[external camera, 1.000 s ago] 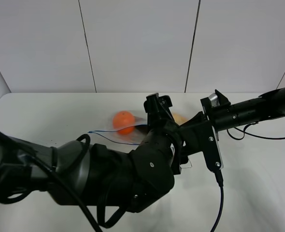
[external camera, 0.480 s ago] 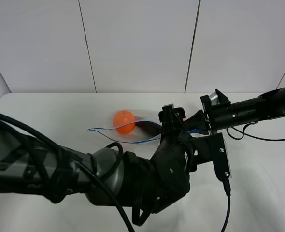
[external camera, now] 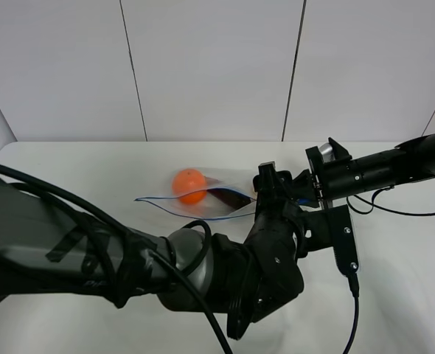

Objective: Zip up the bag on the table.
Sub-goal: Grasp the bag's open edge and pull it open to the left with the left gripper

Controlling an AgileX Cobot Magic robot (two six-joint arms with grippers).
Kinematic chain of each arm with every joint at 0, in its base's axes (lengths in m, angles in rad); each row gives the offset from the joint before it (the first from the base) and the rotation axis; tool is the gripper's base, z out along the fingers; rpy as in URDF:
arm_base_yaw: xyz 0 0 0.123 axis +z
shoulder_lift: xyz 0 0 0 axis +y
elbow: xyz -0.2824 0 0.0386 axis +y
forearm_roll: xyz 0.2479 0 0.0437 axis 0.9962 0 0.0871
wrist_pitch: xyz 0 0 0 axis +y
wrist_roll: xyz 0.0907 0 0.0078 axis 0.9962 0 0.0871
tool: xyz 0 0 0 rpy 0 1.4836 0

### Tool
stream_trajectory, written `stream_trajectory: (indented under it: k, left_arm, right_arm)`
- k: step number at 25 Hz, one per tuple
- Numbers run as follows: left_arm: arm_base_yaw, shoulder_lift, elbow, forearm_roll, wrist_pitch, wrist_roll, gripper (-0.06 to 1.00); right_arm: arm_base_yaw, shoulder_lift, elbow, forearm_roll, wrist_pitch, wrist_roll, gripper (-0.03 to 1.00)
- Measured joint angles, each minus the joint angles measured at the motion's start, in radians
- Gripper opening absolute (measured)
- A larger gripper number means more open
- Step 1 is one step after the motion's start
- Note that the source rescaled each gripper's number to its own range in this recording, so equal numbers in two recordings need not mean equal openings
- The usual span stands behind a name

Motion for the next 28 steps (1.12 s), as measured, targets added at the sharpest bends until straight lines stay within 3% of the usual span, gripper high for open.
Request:
stream_trajectory:
  k: [4,9,21,28]
  left_arm:
    - [0.011,0.002,0.000,0.000,0.007,0.001,0.77]
    - [0.014,0.002,-0.001,0.000,0.008,0.001,0.62]
    - [0.014,0.002,-0.001,0.000,0.001,0.038,0.54]
    - [0.014,0.002,-0.001,0.000,-0.009,0.041,0.42]
  right_arm:
    - [0.000,0.000,0.000,-0.007,0.000,0.000,0.00]
    - [0.000,0.000,0.000,-0.007,0.000,0.000,0.00]
    - [0.000,0.000,0.000,-0.007,0.000,0.001,0.00]
    - [0.000,0.000,0.000,-0.007,0.000,0.002,0.00]
